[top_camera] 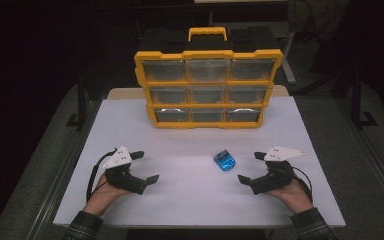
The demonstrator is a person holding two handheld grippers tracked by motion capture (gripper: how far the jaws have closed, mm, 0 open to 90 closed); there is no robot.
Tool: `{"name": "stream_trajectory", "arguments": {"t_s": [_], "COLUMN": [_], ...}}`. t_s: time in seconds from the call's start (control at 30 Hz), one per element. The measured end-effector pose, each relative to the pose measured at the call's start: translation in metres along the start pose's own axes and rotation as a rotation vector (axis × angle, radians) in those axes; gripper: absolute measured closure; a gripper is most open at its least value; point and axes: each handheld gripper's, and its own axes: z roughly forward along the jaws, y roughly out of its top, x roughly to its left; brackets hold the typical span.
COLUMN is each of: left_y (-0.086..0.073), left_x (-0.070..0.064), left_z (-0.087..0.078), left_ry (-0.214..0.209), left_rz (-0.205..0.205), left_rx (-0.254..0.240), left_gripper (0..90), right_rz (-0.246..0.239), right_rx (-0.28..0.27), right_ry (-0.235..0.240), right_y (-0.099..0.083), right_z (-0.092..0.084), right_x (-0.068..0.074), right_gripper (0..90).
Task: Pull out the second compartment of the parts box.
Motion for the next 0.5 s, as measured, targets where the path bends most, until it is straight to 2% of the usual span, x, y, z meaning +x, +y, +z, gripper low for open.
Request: {"name": "stream_trajectory", "arguments": {"t_s": [0.3, 0.5], "left_y": [0.0034, 0.0051], "left_x": [0.0003, 0.0004], "left_z": [0.0047, 0.0087], "left_ry": [-0.01, -0.019], "left_rz": [-0.006, -0.002], "left_rx": [0.002, -0.015], "left_gripper": [0.0, 0.1], "right_rz": [0.0, -0.001], "right_rx": [0.0, 0.0], "right_ry": [0.003, 0.005], "right_y": [0.0, 0.0], "right_z": [0.0002, 0.0004], "right_x": [0.0002, 0.0001], "right_gripper": [0.0, 0.0]}}
